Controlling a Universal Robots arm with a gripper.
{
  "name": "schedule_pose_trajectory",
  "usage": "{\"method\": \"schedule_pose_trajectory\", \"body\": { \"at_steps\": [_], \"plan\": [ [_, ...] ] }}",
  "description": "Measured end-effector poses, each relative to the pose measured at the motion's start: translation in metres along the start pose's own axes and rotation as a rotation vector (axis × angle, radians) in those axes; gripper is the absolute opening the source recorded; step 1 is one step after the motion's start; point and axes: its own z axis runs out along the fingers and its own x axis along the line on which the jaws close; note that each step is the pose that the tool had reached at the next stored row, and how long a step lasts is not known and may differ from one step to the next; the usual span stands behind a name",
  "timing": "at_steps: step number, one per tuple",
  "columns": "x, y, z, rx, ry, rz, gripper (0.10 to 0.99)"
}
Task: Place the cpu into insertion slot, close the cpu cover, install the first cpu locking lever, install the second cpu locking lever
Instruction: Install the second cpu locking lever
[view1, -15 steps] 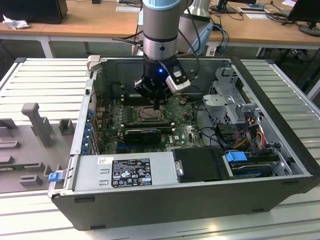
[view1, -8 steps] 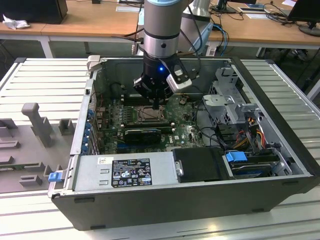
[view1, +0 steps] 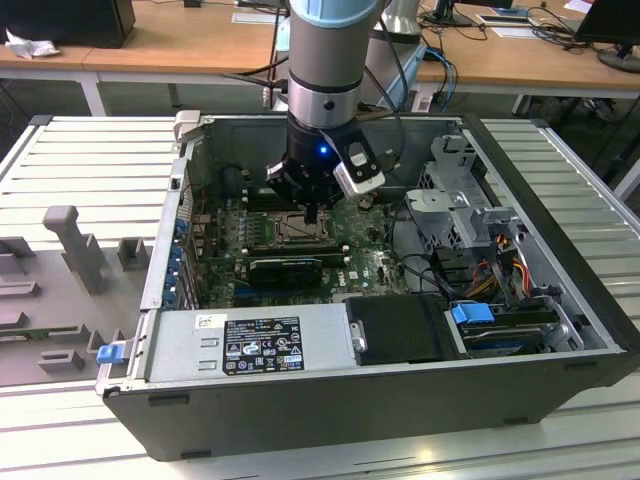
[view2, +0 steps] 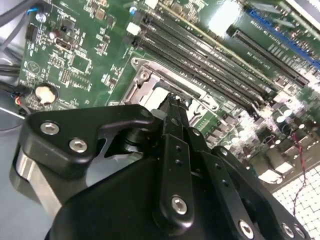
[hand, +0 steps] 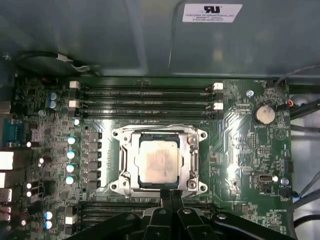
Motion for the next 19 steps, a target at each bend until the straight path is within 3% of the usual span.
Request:
{"method": "schedule_pose_trajectory", "body": {
  "at_steps": [9, 17, 19],
  "plan": [
    [0.001, -0.0152, 0.0017, -0.002, 0.0017, -0.017, 0.106],
    [0.0168, -0.0186, 0.0035, -0.03, 0.0018, -0.022, 0.106],
    [0.0204, -0.0192, 0.0099, -0.033, 0.0018, -0.023, 0.106]
  ]
}}
